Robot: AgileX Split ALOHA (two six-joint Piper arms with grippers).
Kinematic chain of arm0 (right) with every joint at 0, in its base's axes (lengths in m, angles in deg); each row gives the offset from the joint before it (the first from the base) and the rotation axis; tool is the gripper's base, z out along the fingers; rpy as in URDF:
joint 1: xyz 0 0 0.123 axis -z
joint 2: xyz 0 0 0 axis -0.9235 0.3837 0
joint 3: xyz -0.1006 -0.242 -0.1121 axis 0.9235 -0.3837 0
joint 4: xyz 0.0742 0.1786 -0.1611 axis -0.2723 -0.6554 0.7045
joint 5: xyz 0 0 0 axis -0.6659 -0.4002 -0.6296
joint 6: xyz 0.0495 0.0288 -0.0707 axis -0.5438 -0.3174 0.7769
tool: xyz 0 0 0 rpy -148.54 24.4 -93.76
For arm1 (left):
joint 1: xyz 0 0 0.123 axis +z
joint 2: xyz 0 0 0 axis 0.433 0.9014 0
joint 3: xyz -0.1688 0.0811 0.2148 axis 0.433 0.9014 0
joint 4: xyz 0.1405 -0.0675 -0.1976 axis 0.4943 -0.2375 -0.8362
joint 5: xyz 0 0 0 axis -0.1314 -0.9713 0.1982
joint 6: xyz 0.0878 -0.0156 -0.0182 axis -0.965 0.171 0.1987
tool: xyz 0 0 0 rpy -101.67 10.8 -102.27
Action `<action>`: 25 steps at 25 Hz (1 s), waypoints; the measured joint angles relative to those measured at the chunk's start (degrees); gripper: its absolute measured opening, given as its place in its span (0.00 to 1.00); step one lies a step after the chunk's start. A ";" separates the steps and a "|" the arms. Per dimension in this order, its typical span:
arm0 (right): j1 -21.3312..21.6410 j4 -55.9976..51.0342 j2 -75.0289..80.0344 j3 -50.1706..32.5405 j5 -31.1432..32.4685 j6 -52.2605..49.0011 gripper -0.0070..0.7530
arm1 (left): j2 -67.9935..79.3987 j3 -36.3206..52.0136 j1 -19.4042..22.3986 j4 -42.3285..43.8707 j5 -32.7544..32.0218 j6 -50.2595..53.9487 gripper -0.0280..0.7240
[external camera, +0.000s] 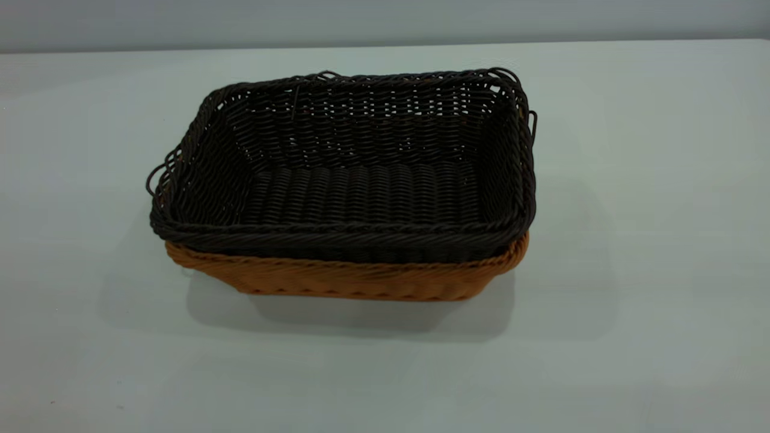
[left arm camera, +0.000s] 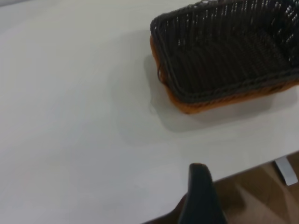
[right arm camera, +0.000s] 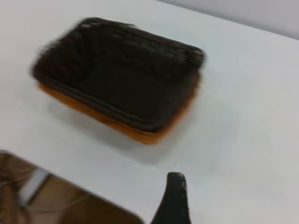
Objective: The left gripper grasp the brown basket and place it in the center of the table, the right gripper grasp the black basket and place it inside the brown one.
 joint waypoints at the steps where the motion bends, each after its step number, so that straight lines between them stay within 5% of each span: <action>1: 0.00 1.57 -1.95 -1.05 -0.17 -0.92 0.78 | -0.60 0.98 0.00 0.35 0.00 0.00 0.67; 11: -4.87 13.63 -10.84 -9.39 -3.99 -7.43 0.78 | -5.23 6.76 0.00 10.35 0.00 2.27 0.67; 25: -6.52 15.88 -11.90 -11.15 -6.65 -15.84 0.78 | -10.62 6.83 0.00 8.32 0.00 3.41 0.67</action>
